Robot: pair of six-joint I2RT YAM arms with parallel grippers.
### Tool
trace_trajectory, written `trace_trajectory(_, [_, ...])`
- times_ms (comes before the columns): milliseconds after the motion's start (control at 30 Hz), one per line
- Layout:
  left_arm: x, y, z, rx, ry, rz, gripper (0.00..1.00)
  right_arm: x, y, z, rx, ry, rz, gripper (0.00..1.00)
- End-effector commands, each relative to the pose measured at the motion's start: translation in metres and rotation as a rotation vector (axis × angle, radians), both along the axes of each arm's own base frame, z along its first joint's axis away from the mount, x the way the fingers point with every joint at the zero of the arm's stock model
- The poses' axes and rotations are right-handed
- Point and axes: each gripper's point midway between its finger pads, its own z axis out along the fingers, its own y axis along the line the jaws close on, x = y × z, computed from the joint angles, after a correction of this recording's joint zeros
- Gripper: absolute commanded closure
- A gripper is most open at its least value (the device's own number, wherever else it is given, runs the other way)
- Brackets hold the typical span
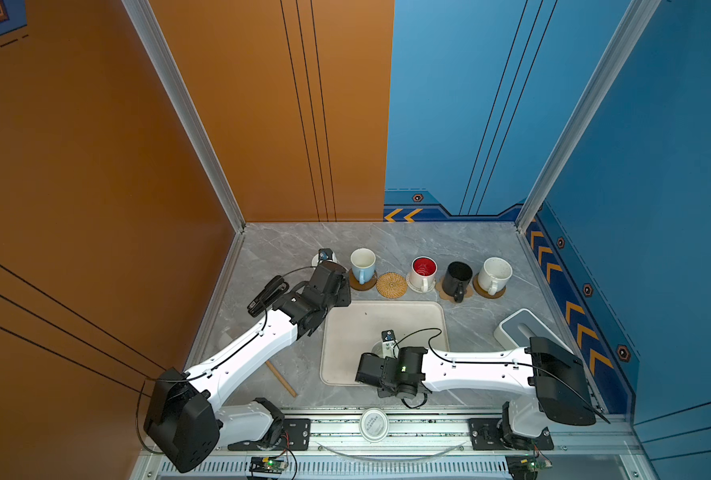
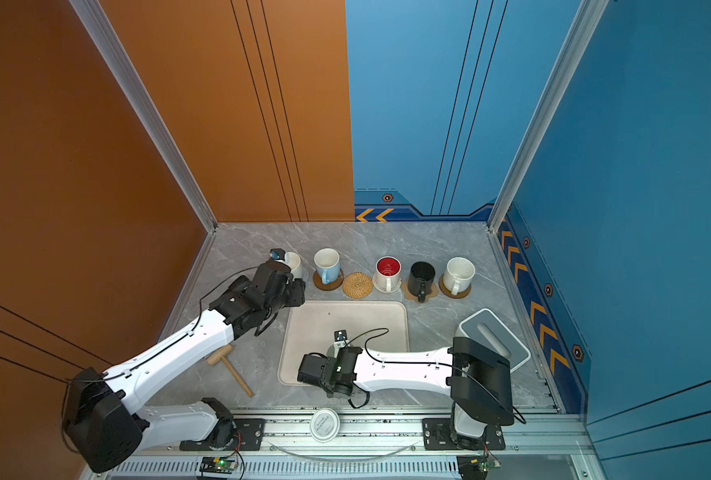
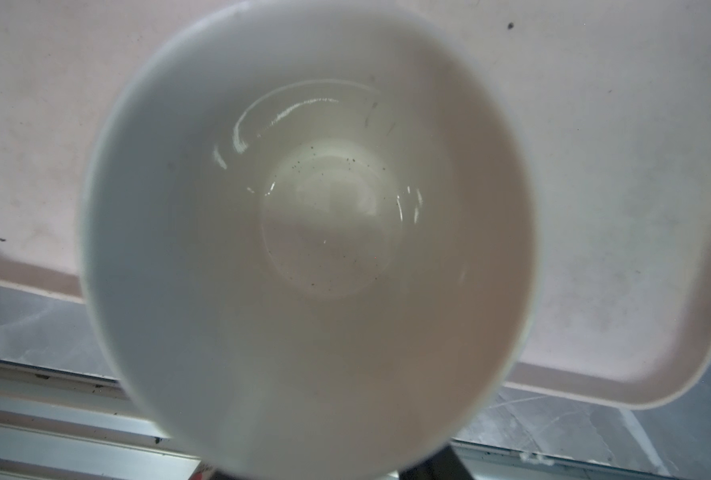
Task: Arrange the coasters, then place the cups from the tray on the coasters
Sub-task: 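Lift the lavender mug and carry it toward the woven rattan coaster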
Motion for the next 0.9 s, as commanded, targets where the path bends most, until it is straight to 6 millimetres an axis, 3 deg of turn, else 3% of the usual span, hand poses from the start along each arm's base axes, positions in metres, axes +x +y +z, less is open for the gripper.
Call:
trace_trajectory(0, [-0.001, 0.003, -0.010, 0.004, 0.024, 0.012, 0.39, 0.003, -0.004, 0.000, -0.041, 0.004, 0.003, 0.63])
trace_trajectory(533, [0.000, 0.004, -0.011, 0.004, 0.029, 0.014, 0.39, 0.006, -0.006, -0.004, -0.051, 0.016, 0.002, 0.73])
trace_trajectory(633, [0.000, 0.005, -0.011, 0.005, 0.027, 0.015, 0.39, 0.008, -0.005, -0.002, -0.049, 0.013, 0.000, 0.79])
trace_trajectory(800, [0.001, 0.005, -0.010, 0.005, 0.026, 0.016, 0.39, 0.011, -0.006, 0.000, -0.047, 0.007, 0.001, 0.99])
trace_trajectory(867, [0.001, 0.005, -0.010, 0.003, 0.027, 0.015, 0.39, 0.013, -0.007, 0.002, -0.046, -0.004, 0.001, 1.00])
